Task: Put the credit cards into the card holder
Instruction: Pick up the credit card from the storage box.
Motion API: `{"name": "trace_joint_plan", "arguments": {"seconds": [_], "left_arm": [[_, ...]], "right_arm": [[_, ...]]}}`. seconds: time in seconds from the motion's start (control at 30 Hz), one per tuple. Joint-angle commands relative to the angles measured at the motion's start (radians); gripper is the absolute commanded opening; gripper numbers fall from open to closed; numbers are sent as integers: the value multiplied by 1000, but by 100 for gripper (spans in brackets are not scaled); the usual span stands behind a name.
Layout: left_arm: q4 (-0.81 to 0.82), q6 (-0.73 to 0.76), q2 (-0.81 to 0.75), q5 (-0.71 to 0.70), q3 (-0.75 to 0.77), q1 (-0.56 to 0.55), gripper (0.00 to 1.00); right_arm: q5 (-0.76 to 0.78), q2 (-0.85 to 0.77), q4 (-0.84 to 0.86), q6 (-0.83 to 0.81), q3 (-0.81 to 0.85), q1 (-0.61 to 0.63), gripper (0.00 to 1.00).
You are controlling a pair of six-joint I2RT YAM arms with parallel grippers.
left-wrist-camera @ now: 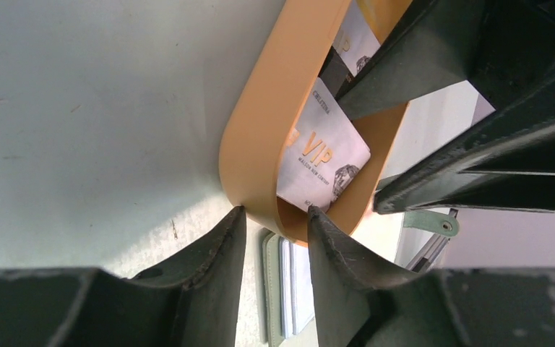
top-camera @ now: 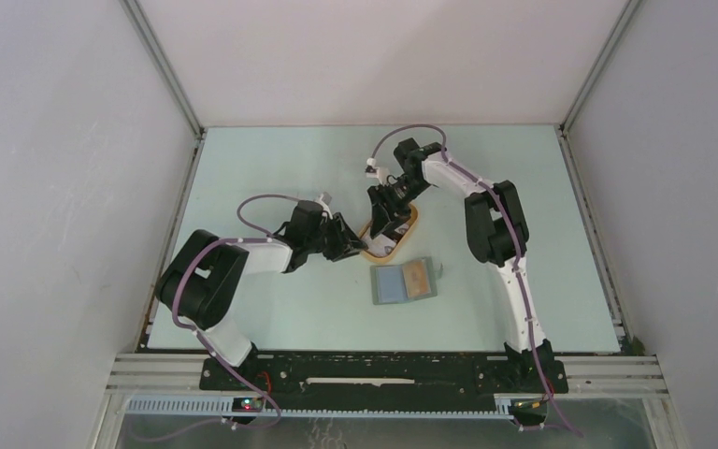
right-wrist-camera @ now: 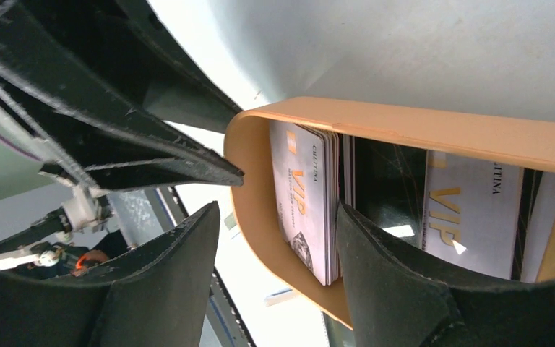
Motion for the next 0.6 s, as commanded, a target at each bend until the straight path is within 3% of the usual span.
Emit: {"name": "trace_joint_plan", "arguments": {"seconds": [0.0,0.27,0.57], "left_arm": [[6,28,-9,0,38,-5,41],[-2,39,-23,-8,38,-5,41],[-1,43,-23,-9,41,-3,41]], "right_arm": [[-180,-80,-10,29,-21,2,68],[-270,-75,1,53,-49,-3,68],[-173,-37,-10,48,-54,31,69]]}}
